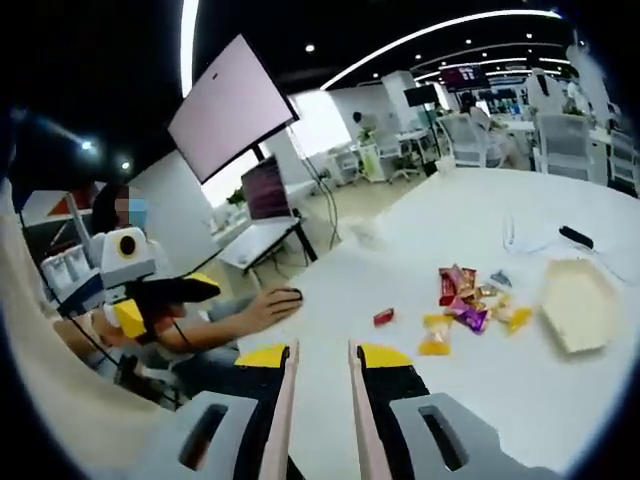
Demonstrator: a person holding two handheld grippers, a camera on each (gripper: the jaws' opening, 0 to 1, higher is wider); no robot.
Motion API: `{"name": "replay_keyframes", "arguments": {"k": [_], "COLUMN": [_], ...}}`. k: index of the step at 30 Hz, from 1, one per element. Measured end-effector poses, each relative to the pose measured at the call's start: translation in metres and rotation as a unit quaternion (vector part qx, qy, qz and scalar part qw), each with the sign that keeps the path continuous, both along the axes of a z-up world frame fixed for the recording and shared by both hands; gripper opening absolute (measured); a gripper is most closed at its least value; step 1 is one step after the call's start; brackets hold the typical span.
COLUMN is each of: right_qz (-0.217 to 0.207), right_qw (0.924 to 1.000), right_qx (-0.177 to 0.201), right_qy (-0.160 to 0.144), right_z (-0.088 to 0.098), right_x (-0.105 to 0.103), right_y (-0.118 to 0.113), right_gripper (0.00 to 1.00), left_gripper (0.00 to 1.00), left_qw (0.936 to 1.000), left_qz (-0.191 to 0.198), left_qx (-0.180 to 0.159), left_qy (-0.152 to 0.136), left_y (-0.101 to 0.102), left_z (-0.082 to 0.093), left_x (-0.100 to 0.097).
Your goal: Place the target food into the container with the food tongs after gripping and lifting it, then release it inside without dropping or visibly crushing the food.
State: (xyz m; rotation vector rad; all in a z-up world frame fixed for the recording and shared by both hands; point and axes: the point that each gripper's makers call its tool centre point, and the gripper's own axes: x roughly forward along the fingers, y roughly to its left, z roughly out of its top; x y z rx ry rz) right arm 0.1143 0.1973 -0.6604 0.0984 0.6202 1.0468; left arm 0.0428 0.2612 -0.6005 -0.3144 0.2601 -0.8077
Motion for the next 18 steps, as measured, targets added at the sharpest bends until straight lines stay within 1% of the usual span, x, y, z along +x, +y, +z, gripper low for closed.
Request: {"name": "replay_keyframes", "arguments": {"k": [4,6,8,10,11,14,18], "right_qz": [0.003,0.002,-0.002,-0.002,-0.003,-0.006,-0.023], "right_qw": [0.9999,0.9997,0.9998,0.9997,0.9997,0.9996,0.9989], "right_qx": [-0.015,-0.022,-0.022,-0.023,-0.023,-0.027,-0.041], "right_qy": [-0.003,-0.004,-0.001,-0.002,-0.001,0.001,0.002], "right_z": [-0.008,-0.013,-0.016,-0.018,-0.021,-0.024,-0.034], "right_x": [0.007,0.013,0.015,0.016,0.016,0.019,0.03], "right_y": [0.0,0.0,0.001,0.003,0.005,0.005,0.003], "right_gripper": [0.26,0.26,0.26,0.26,0.26,0.26,0.26], "left_gripper": [0.47,0.49,0.54,0.53,0.53,0.53,0.52], "left_qw": [0.9997,0.9995,0.9991,0.9989,0.9987,0.9985,0.9983], "left_qz": [0.02,0.026,0.034,0.038,0.041,0.043,0.033], "left_qx": [0.012,0.018,0.021,0.021,0.02,0.021,0.032], "left_qy": [-0.001,0.003,0.011,0.016,0.023,0.027,0.037], "left_y": [0.005,0.008,0.01,0.011,0.011,0.009,0.004], "left_z": [0.0,-0.006,-0.014,-0.02,-0.024,-0.027,-0.033], "left_x": [0.001,0.003,0.005,0.007,0.008,0.008,0.005]}}
